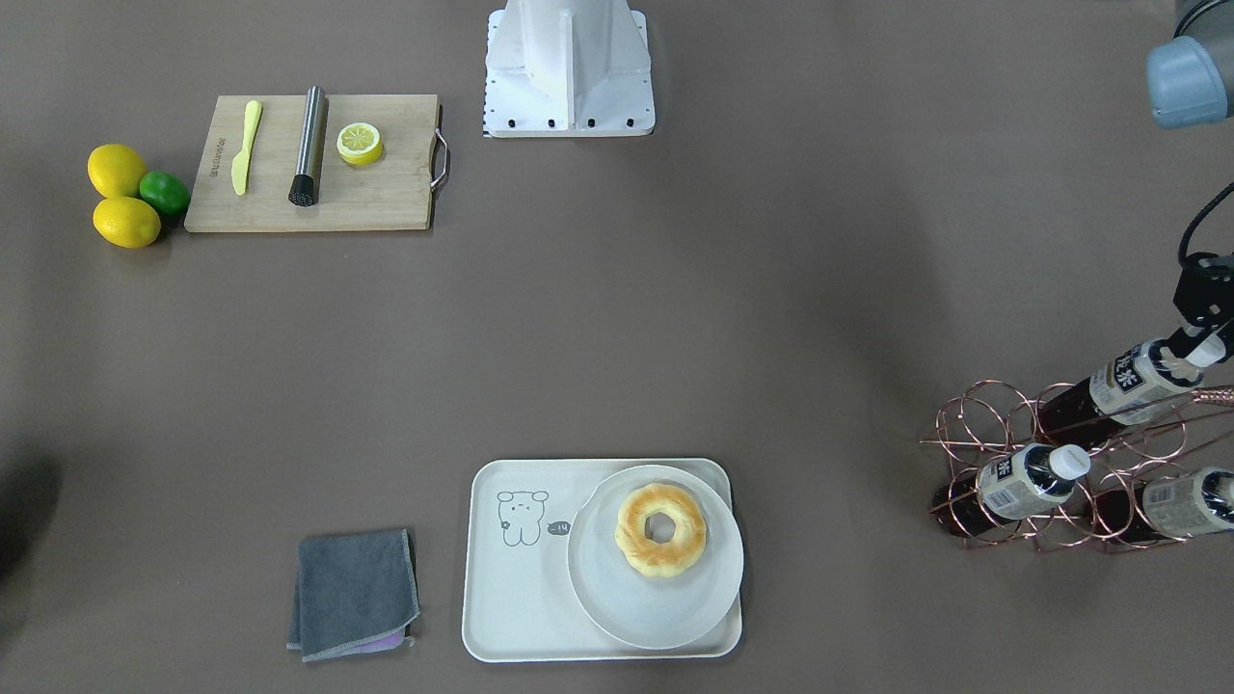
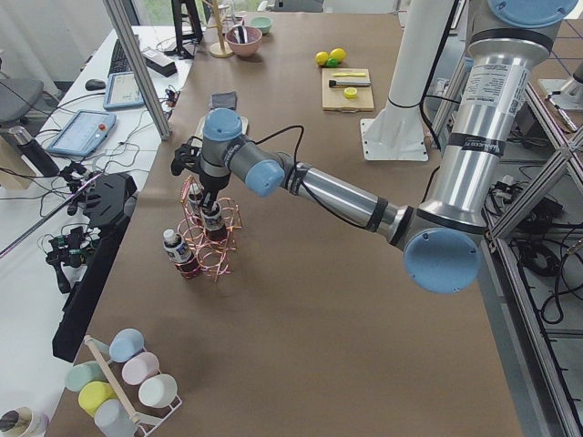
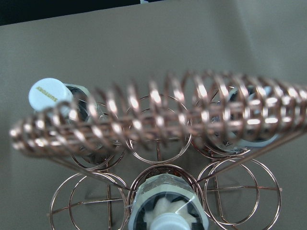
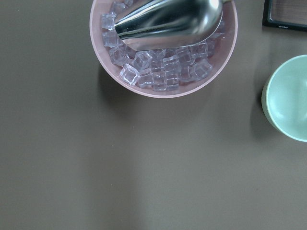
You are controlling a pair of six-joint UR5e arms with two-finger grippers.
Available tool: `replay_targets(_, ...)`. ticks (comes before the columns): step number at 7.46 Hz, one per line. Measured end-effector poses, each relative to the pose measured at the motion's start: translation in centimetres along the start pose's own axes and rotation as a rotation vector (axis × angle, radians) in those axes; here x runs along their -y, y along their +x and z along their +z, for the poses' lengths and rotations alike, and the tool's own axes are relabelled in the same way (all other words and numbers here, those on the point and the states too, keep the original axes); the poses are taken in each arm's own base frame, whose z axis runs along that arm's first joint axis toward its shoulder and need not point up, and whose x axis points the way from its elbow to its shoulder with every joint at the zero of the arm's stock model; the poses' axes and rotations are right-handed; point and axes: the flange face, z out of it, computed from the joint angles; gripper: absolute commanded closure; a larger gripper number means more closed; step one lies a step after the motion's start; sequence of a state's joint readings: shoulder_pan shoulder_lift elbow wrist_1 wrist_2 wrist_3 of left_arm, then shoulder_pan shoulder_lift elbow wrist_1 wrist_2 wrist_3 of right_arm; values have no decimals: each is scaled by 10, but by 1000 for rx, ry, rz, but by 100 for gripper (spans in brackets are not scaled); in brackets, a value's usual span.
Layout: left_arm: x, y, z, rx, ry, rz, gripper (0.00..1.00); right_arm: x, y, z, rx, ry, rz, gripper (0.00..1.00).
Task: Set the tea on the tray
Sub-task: 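Close the left gripper on the bottle cap and lift it out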
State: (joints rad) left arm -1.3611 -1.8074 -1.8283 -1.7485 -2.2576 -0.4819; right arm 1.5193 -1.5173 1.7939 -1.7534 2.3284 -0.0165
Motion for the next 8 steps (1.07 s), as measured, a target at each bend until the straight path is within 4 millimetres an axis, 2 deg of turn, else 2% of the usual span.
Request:
replay_targets(2, 6, 8, -48, 9, 30, -28, 100, -2, 5, -4, 3, 7, 5, 0)
replay_targets(4, 0, 15, -81, -3, 43, -46, 100, -7, 0, -9, 27, 18, 7, 0)
replay_targets(6, -38, 32, -92, -10, 9, -39, 100, -17, -4, -14, 40, 24, 7, 0)
replay_targets(8, -71, 62, -86, -24, -48, -32, 100, -24, -1, -12, 43, 20, 14, 0)
